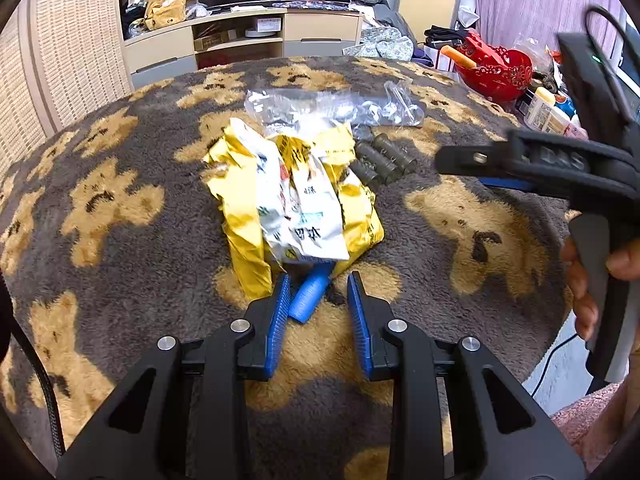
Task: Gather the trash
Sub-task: 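Grasp the blue-capped white tube with the left gripper while the right grasps the three brown vials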
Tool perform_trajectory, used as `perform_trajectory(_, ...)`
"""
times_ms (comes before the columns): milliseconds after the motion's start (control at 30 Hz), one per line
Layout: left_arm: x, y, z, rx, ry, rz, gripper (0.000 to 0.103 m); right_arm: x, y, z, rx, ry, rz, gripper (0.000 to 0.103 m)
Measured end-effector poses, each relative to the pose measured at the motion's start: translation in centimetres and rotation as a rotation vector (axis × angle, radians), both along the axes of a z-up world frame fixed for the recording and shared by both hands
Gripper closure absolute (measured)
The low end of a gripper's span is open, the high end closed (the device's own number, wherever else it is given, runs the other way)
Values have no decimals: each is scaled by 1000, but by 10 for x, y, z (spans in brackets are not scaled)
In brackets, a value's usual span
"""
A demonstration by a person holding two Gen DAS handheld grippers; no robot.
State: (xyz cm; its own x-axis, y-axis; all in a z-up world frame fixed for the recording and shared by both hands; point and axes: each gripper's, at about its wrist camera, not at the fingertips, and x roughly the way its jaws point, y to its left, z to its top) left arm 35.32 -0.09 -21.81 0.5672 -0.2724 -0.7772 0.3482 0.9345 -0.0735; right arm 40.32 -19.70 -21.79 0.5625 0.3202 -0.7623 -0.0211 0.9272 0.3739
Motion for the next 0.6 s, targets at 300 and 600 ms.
perform_trajectory(300,7,-3,-3,-31,-18,9,83,22,23,-5,-58,-22,33,19)
perform_trajectory(600,5,7,-1,-30,2,13,93,30,56,-8,-126,-61,96,8)
